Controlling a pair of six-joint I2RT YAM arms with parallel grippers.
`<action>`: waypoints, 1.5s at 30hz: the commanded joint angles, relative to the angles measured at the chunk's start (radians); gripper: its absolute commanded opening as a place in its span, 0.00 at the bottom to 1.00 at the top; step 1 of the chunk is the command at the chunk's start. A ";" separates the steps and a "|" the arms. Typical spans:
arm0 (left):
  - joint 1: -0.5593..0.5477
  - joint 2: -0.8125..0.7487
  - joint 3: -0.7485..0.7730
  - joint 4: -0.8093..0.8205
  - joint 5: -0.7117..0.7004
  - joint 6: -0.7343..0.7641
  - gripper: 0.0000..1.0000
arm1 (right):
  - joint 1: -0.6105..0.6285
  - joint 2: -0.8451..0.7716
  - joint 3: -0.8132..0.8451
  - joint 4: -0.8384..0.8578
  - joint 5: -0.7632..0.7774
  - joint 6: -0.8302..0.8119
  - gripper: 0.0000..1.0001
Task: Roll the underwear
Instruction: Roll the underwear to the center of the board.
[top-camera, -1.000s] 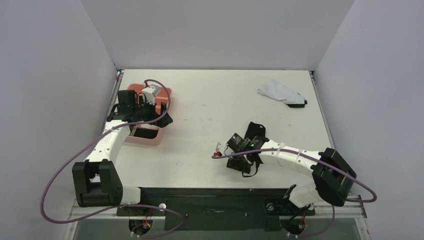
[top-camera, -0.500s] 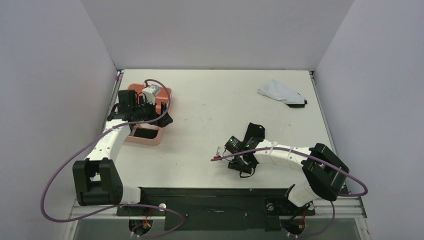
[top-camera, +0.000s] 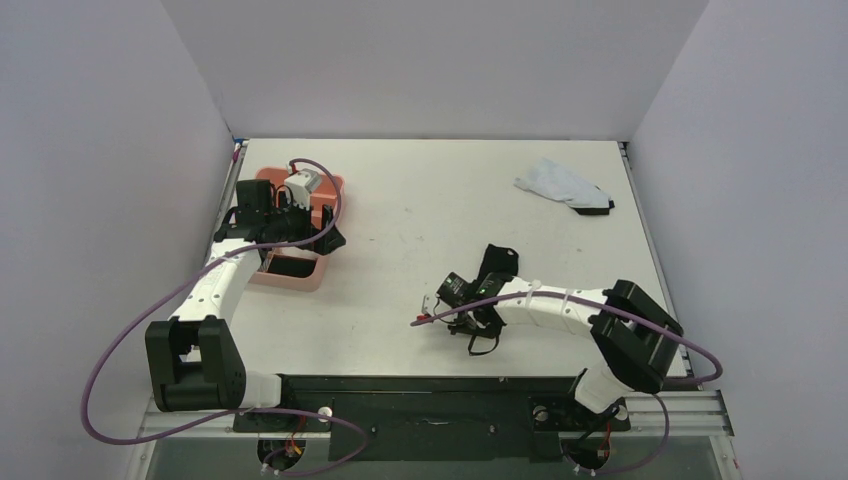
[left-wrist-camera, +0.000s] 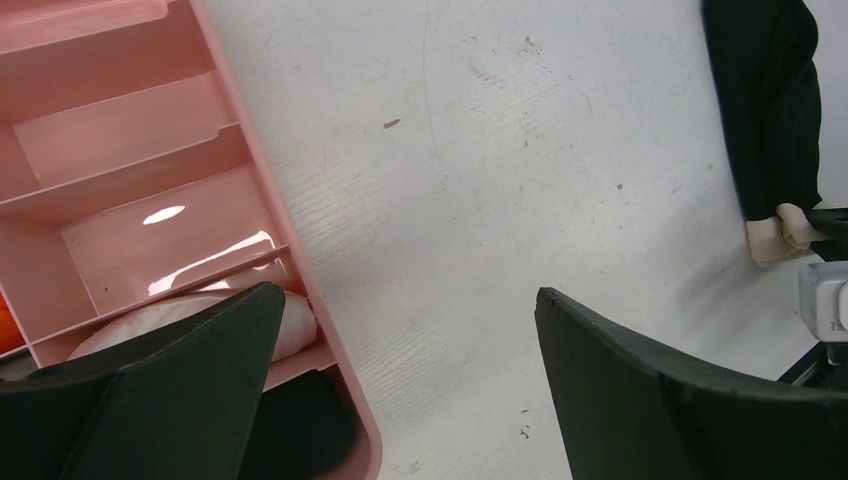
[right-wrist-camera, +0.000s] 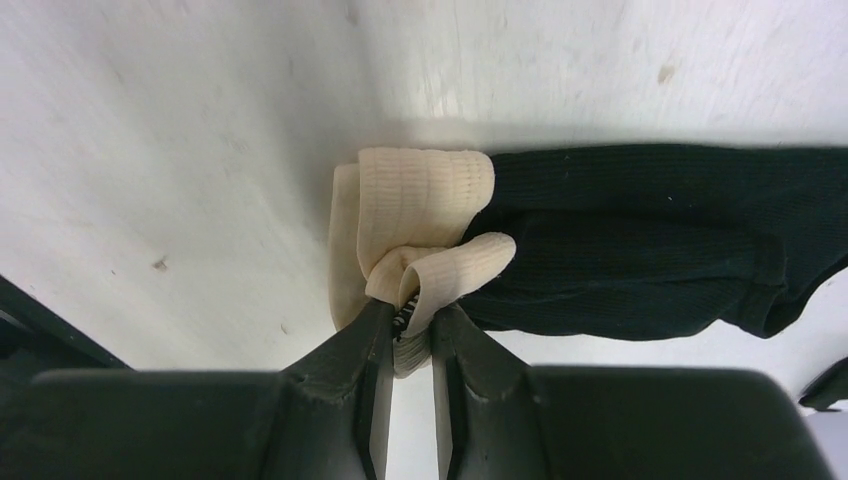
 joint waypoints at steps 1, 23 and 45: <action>0.005 -0.015 0.029 0.022 -0.013 0.019 0.97 | 0.034 0.056 0.075 0.039 -0.011 -0.018 0.11; 0.004 -0.227 -0.178 0.016 0.127 0.223 0.97 | -0.118 0.236 0.386 -0.193 -0.468 -0.163 0.00; -0.576 -0.194 -0.240 0.057 -0.041 0.293 0.97 | -0.459 0.721 0.830 -0.858 -0.970 -0.607 0.00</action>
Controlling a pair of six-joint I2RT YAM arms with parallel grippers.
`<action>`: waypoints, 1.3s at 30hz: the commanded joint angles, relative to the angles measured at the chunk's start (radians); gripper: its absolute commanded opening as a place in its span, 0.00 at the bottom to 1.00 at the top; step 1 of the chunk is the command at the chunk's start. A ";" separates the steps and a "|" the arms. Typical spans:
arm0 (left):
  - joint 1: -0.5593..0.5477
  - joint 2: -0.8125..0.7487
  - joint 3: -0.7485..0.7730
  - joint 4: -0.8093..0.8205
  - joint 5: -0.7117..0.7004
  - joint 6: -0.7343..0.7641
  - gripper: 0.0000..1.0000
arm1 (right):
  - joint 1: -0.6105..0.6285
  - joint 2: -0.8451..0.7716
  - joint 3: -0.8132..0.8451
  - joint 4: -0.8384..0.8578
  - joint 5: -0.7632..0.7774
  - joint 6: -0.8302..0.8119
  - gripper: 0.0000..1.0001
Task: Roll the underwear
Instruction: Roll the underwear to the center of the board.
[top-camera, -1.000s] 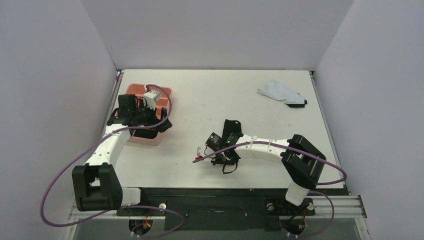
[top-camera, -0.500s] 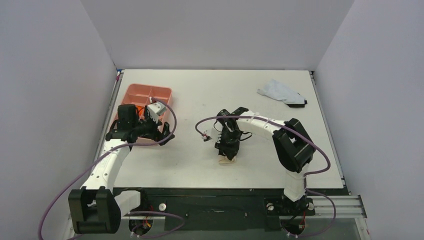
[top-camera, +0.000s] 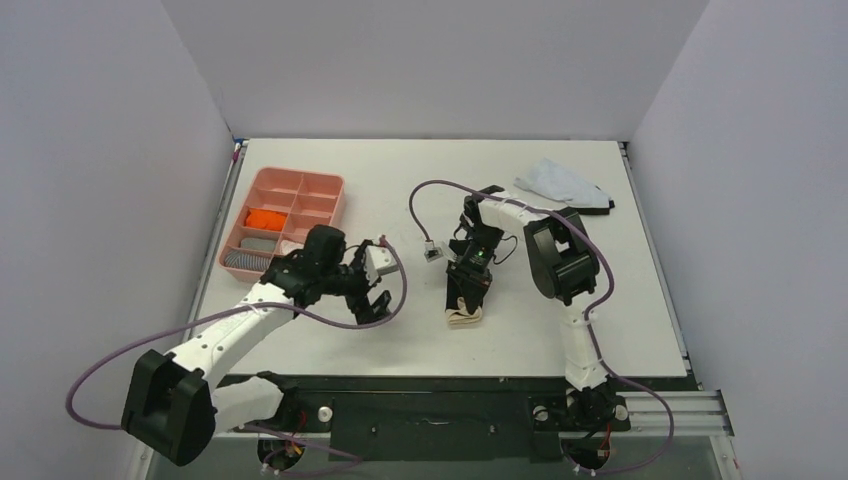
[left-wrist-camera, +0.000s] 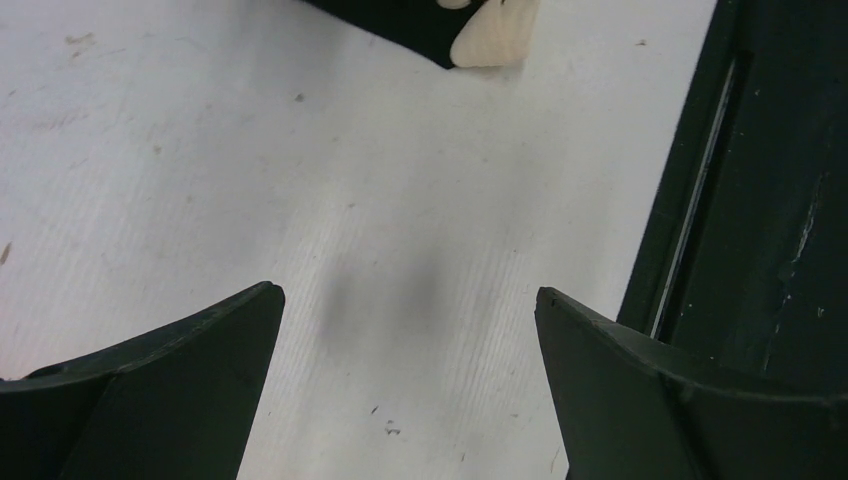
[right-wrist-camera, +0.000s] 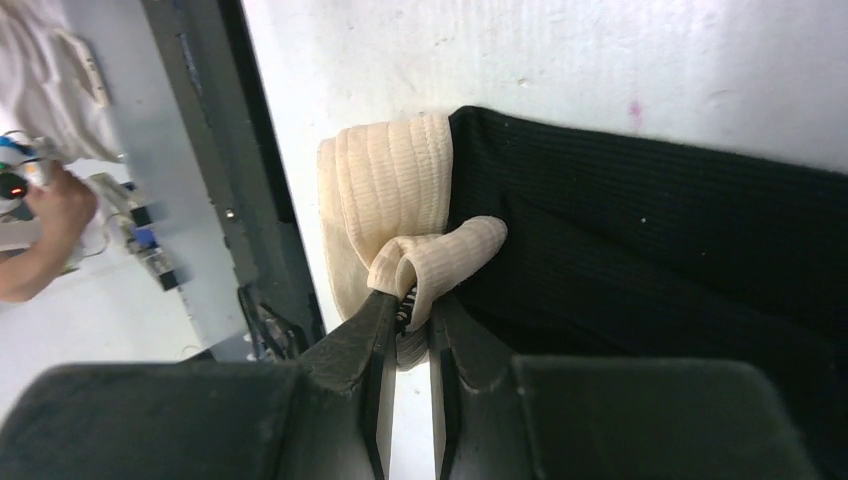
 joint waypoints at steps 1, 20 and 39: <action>-0.176 0.068 0.017 0.105 -0.095 -0.012 0.97 | -0.005 0.022 0.036 -0.124 -0.097 -0.089 0.00; -0.495 0.452 0.043 0.678 -0.320 -0.101 0.97 | -0.024 0.068 0.049 -0.099 -0.105 -0.051 0.00; -0.516 0.528 -0.043 0.910 -0.183 -0.102 0.97 | -0.027 0.070 0.034 -0.068 -0.093 -0.020 0.00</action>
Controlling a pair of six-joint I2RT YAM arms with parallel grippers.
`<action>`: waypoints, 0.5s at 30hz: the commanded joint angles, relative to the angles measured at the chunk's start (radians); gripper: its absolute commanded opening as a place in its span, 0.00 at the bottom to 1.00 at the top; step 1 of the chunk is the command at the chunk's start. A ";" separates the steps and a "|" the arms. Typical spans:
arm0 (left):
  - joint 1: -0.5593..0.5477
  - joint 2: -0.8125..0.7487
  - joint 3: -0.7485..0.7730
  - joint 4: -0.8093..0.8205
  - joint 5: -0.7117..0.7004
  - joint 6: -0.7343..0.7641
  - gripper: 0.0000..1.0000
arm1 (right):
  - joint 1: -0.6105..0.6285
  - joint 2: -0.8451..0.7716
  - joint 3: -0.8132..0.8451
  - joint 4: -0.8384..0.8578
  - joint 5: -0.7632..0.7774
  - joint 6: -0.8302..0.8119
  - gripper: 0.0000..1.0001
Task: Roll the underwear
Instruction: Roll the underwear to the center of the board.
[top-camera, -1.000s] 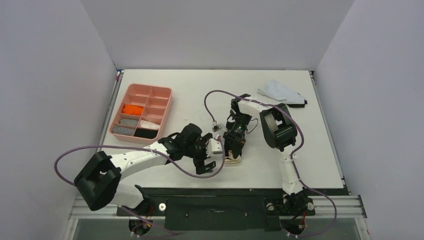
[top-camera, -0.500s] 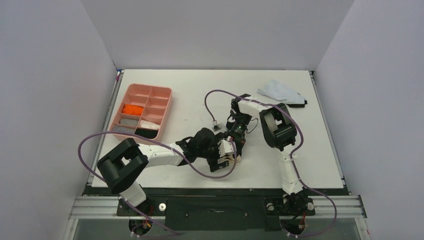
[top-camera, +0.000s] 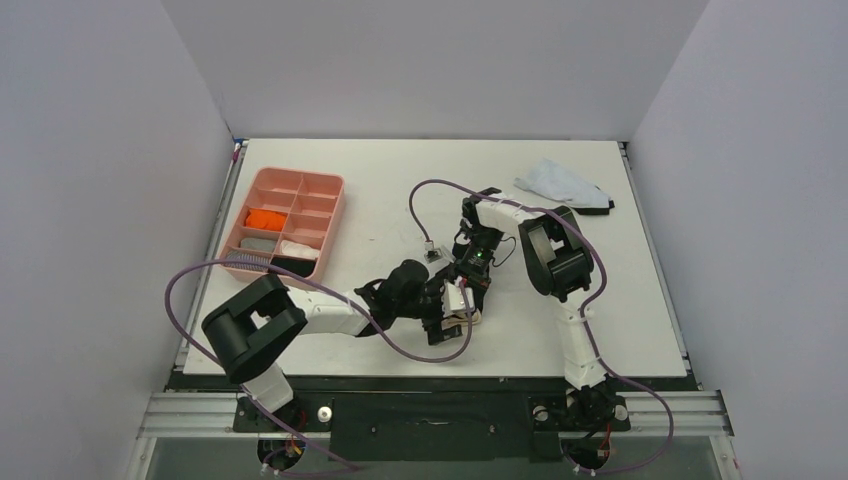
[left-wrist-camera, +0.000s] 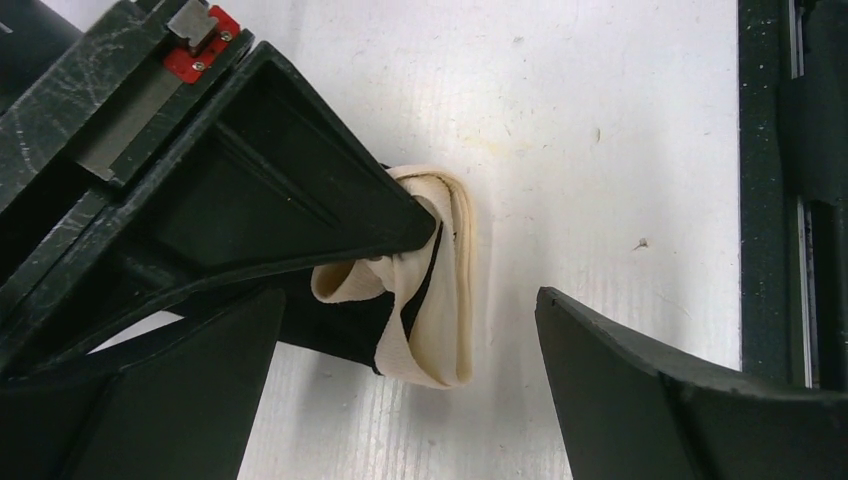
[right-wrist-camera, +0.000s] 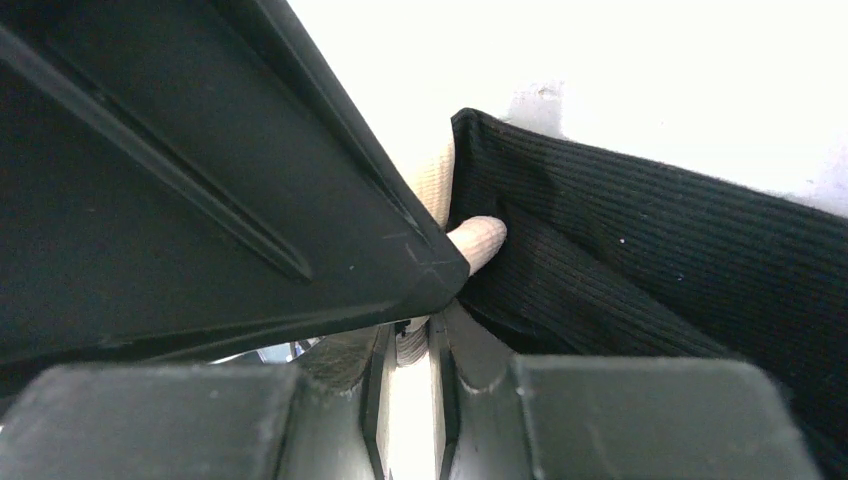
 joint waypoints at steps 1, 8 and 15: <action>-0.007 0.025 -0.010 0.095 0.055 -0.009 0.97 | -0.010 0.003 0.007 0.017 -0.030 -0.013 0.00; -0.007 0.049 -0.009 0.116 0.076 -0.026 0.93 | -0.010 0.005 0.003 0.020 -0.026 -0.009 0.00; -0.009 0.065 -0.021 0.140 0.083 -0.043 0.77 | -0.010 0.011 0.008 0.022 -0.026 -0.006 0.00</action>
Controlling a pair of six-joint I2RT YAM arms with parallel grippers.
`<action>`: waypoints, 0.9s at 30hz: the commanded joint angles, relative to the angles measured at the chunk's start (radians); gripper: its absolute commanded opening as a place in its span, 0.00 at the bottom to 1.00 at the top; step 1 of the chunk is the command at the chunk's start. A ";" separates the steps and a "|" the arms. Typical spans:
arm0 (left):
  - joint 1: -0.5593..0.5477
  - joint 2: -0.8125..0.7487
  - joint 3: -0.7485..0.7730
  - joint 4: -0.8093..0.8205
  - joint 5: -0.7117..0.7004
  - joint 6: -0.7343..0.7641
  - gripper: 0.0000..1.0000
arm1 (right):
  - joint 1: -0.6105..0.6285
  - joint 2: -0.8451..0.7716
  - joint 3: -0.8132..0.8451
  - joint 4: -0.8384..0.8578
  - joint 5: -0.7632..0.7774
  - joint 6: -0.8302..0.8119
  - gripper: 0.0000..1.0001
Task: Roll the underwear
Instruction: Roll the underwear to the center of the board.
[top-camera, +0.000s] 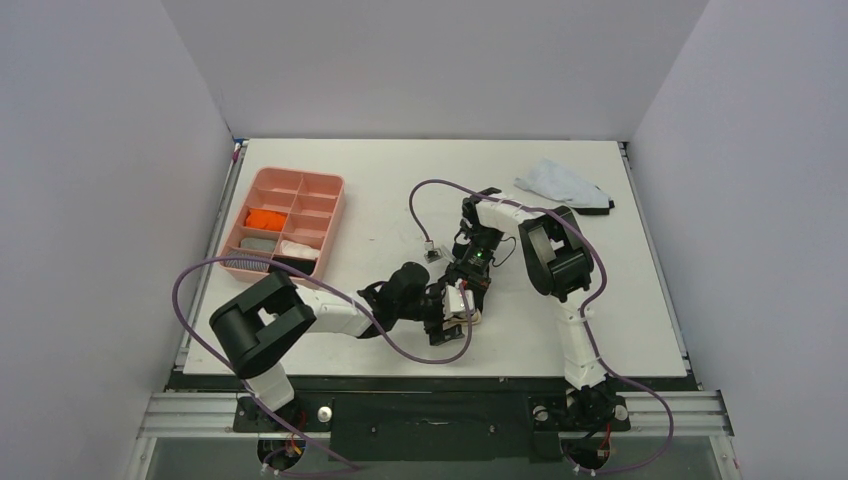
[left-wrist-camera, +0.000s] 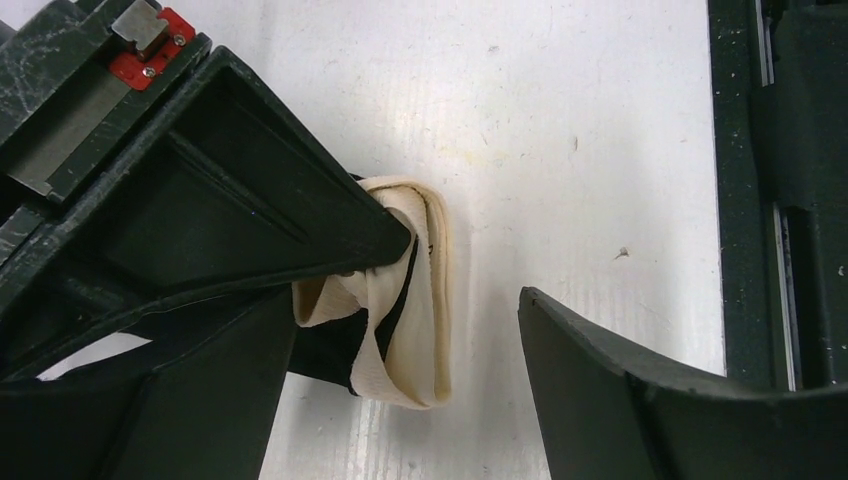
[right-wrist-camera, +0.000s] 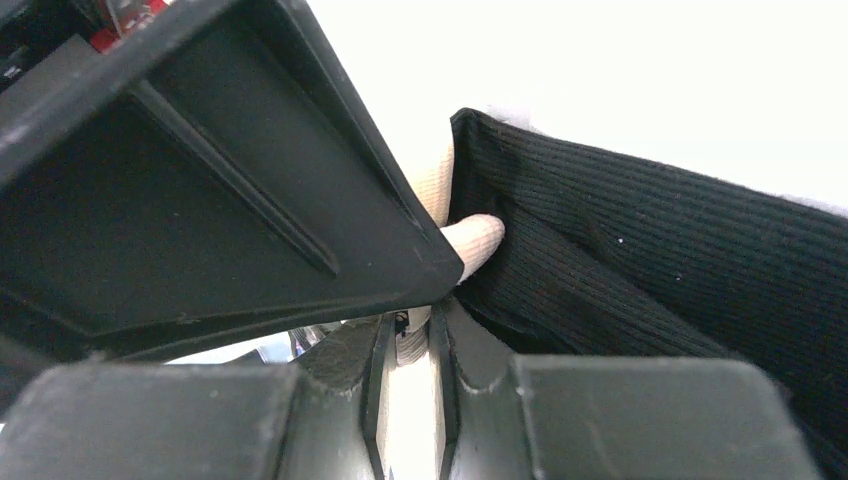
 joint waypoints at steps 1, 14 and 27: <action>-0.006 0.027 -0.004 0.062 0.038 -0.019 0.75 | -0.009 0.012 0.009 0.020 -0.026 -0.011 0.00; -0.005 0.065 0.016 0.043 0.045 -0.032 0.52 | -0.010 0.015 0.010 0.020 -0.019 -0.008 0.00; -0.004 0.098 0.064 -0.043 0.068 -0.040 0.05 | -0.011 0.002 0.007 0.020 -0.013 0.000 0.03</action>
